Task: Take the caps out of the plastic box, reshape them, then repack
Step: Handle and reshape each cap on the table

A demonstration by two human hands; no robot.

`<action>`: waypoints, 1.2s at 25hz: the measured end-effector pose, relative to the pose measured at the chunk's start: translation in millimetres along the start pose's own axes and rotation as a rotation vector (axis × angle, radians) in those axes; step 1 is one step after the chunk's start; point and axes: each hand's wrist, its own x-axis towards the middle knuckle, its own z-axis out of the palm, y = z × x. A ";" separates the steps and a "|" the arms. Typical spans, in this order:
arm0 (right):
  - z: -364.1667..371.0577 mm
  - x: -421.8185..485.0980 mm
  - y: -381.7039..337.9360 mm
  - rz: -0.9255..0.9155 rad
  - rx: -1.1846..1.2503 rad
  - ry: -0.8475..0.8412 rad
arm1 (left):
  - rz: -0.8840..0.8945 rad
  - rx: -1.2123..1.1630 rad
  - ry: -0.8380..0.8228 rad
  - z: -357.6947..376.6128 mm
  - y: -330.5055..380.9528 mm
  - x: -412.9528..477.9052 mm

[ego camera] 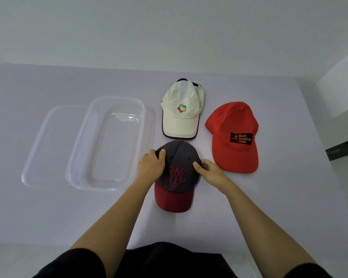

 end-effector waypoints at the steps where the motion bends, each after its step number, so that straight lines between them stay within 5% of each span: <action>1: 1.5 0.7 0.2 -0.019 -0.012 0.013 | -0.011 -0.031 -0.025 1.7 -1.4 -0.3; 6: 16.9 3.3 -2.2 -0.058 0.362 0.046 | -0.156 -0.443 -0.085 1.0 -0.1 -0.9; 9: 28.5 6.3 -3.1 0.022 0.645 0.127 | -0.194 -0.624 0.016 3.6 8.7 -1.1; 11: 32.5 9.0 -4.0 0.091 0.625 0.186 | -0.212 -0.731 0.099 3.4 14.9 -0.5; 19: 28.1 7.7 0.4 -0.110 0.052 0.362 | -0.124 -0.471 0.083 8.1 -1.5 4.2; 23: 20.2 4.1 -0.6 -0.095 0.190 0.336 | -0.038 -0.446 0.107 -2.4 11.1 1.7; 30: -4.9 15.5 -33.7 0.031 0.044 0.135 | 0.135 -0.092 -0.079 -18.2 20.4 13.1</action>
